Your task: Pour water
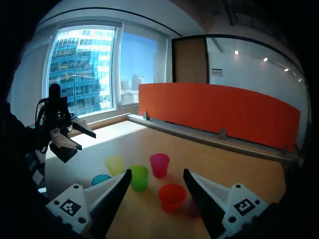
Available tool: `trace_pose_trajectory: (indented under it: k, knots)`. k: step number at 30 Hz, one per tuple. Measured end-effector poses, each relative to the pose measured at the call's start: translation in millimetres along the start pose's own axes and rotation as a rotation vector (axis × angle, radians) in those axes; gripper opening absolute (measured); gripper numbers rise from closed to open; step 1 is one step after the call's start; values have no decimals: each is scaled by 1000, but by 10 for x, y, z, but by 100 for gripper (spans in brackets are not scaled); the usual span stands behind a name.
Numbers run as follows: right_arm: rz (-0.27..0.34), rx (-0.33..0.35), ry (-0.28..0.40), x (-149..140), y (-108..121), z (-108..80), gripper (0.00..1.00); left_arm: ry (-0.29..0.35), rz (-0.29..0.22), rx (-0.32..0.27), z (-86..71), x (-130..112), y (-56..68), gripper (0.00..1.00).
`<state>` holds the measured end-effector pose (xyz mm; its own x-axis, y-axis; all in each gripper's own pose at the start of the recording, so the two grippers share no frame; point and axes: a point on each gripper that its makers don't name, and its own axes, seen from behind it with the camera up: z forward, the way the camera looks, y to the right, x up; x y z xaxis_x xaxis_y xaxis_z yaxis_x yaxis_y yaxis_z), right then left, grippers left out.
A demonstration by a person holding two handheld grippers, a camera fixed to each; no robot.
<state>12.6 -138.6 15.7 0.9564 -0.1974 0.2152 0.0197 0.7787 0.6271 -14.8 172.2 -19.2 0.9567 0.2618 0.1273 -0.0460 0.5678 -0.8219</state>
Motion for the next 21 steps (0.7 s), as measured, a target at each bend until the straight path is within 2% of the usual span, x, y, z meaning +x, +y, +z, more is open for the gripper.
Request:
trace_pose_trajectory:
  k: [12, 21]
  knots:
    - [6, 7, -24, -134, 78, 172, 100, -72, 42, -119, 171, -298, 272, 92]
    - [6, 14, -35, -190, 98, 259, 100, -146, 93, -162, 292, -589, 437, 93]
